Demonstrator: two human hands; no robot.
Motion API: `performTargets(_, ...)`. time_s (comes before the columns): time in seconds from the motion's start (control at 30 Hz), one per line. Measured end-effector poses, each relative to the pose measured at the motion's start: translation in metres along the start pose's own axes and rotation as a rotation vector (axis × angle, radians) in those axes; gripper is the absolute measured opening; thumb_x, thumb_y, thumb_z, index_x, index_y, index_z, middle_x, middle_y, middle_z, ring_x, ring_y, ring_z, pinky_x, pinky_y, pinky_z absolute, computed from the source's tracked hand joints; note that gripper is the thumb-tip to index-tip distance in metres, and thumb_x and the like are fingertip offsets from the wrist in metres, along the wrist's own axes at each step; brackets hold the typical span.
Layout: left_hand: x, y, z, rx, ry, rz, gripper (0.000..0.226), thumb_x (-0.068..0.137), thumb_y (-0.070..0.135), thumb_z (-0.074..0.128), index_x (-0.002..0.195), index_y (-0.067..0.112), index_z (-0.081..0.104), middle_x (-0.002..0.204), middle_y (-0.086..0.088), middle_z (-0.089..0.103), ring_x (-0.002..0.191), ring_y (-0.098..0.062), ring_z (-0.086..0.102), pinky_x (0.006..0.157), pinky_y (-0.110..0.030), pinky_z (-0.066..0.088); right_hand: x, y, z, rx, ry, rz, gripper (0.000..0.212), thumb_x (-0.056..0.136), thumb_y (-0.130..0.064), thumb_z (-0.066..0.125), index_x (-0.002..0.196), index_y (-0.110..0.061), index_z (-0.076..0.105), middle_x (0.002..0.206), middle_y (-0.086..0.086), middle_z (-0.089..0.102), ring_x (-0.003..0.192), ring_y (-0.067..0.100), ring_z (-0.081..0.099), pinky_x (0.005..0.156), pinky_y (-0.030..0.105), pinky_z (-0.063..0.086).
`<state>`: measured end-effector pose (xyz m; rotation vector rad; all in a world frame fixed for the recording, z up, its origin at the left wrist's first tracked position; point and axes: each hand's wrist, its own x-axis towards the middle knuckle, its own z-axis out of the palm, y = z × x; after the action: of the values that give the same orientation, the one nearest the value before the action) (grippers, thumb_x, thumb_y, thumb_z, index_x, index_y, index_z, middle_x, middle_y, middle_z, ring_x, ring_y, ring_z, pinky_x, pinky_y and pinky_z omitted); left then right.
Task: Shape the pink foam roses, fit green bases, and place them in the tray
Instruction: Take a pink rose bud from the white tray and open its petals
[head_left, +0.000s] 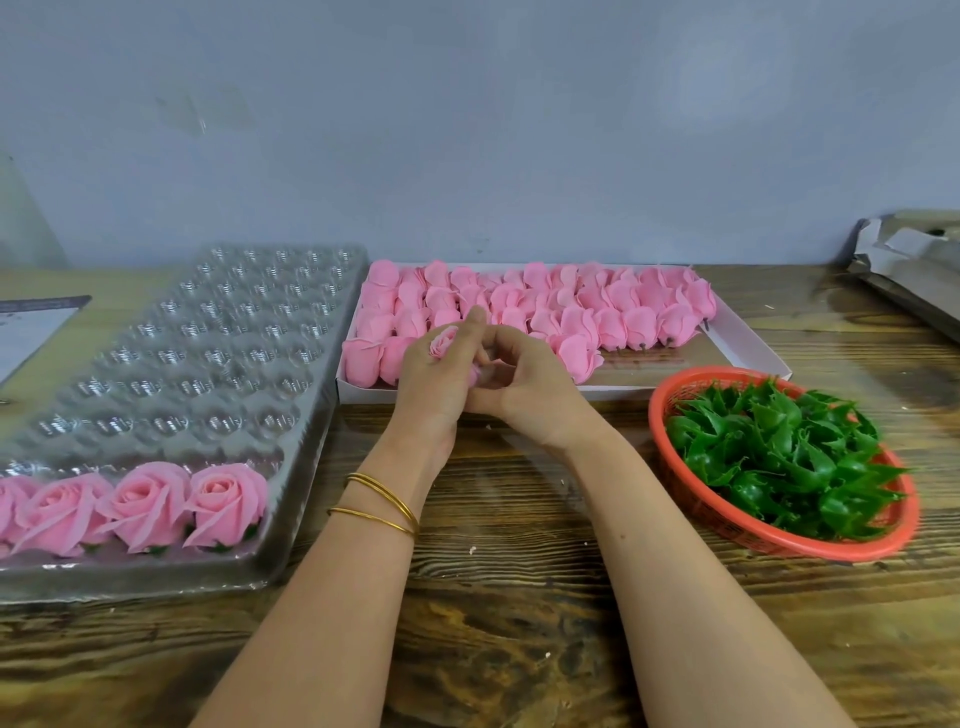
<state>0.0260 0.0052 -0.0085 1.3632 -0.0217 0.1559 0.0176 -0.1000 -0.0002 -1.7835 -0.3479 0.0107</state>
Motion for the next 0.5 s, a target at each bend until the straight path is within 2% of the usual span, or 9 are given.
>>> performTargets(0.1,0.0012,-0.0008,0.0001,0.017,-0.008,0.005,0.041,0.079,0.054,0.064,0.048,0.026,0.06,0.066,-0.005,0.062,0.072,-0.018,0.067,0.09,-0.045,0.056,0.0014,0.0016,0.0006,-0.007,0.019,-0.007,0.033,0.074,0.002,0.078,0.101,-0.008,0.062,0.09,0.008,0.064,0.079,0.023,0.062,0.083,0.038,0.054)
performTargets(0.17,0.0016,-0.0017,-0.0012,0.028,-0.02,0.016,0.033,0.078,0.052,0.067,0.055,0.028,0.067,0.068,-0.002,0.066,0.076,-0.018,0.069,0.087,-0.043,0.057,0.0011,0.0013,-0.0004,0.004,0.009,-0.019,0.03,0.076,0.002,0.076,0.099,-0.013,0.063,0.087,0.006,0.064,0.079,0.018,0.059,0.082,0.037,0.054)
performTargets(0.27,0.0014,-0.0025,-0.004,0.009,-0.06,0.028,0.018,0.08,0.047,0.072,0.069,0.033,0.076,0.078,0.003,0.073,0.088,-0.018,0.071,0.088,-0.043,0.057,-0.0003,-0.0007,-0.0007,0.049,-0.016,-0.013,0.033,0.081,0.001,0.072,0.109,-0.016,0.064,0.102,0.025,0.066,0.085,0.024,0.06,0.092,0.048,0.054)
performTargets(0.33,0.0007,-0.0019,-0.0046,0.006,-0.066,0.035,0.016,0.082,0.044,0.072,0.069,0.034,0.076,0.077,0.007,0.073,0.088,-0.016,0.071,0.09,-0.046,0.056,-0.0016,-0.0024,-0.0008,0.077,-0.042,-0.004,0.035,0.084,0.001,0.069,0.111,-0.02,0.065,0.11,0.028,0.064,0.094,0.03,0.064,0.097,0.05,0.051)
performTargets(0.4,0.0006,-0.001,-0.0045,0.003,-0.066,0.04,0.017,0.082,0.042,0.073,0.068,0.033,0.075,0.074,0.008,0.072,0.085,-0.014,0.071,0.091,-0.047,0.056,-0.0026,-0.0028,-0.0013,0.109,-0.069,0.003,0.036,0.085,0.003,0.067,0.112,-0.022,0.065,0.113,0.021,0.067,0.105,0.032,0.065,0.098,0.042,0.052)
performTargets(0.5,0.0001,0.0001,-0.0042,0.007,-0.066,0.039,0.021,0.08,0.043,0.072,0.063,0.03,0.073,0.067,0.009,0.068,0.078,-0.009,0.069,0.091,-0.048,0.057,-0.0029,-0.0037,-0.0018,0.182,-0.098,0.01,0.038,0.086,0.006,0.065,0.112,-0.021,0.066,0.111,0.011,0.07,0.102,0.018,0.067,0.092,0.026,0.054)
